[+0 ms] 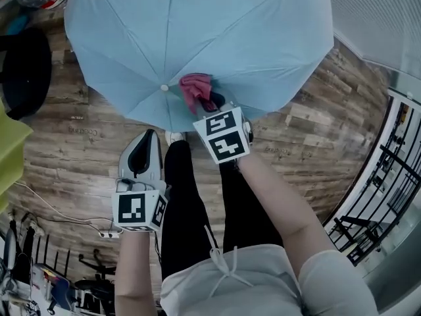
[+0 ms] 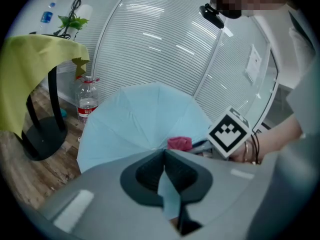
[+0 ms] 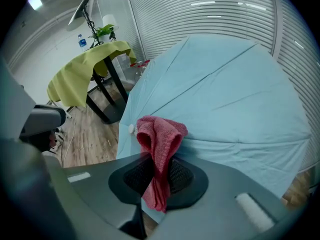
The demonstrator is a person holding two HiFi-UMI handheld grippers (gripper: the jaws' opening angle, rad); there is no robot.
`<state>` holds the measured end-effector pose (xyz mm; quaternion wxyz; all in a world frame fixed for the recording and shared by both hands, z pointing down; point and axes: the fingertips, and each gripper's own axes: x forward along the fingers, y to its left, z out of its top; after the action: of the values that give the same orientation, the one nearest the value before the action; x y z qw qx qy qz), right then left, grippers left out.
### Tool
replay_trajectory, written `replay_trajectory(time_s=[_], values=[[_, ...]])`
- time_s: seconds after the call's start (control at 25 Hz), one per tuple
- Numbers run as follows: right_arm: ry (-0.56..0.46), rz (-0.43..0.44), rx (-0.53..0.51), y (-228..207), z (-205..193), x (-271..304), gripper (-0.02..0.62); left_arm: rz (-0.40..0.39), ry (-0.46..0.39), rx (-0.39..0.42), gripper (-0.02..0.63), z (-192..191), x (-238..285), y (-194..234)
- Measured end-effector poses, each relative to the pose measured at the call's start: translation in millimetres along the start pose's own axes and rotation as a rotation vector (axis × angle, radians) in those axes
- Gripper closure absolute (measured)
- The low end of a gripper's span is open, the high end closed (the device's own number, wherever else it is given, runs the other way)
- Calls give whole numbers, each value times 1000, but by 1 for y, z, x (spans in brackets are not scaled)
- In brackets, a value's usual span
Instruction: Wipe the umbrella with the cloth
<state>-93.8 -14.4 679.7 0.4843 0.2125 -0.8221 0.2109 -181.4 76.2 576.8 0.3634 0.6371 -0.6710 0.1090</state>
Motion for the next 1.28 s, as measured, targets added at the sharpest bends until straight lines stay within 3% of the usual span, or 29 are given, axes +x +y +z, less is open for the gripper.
replay_trajectory(time_s=[0.44, 1.28], values=[[-28, -21, 35, -66, -16, -29, 538, -19, 21, 4, 600, -4, 19, -63], [-103, -78, 115, -207, -56, -87, 536, -139, 88, 114, 600, 6, 101, -178]])
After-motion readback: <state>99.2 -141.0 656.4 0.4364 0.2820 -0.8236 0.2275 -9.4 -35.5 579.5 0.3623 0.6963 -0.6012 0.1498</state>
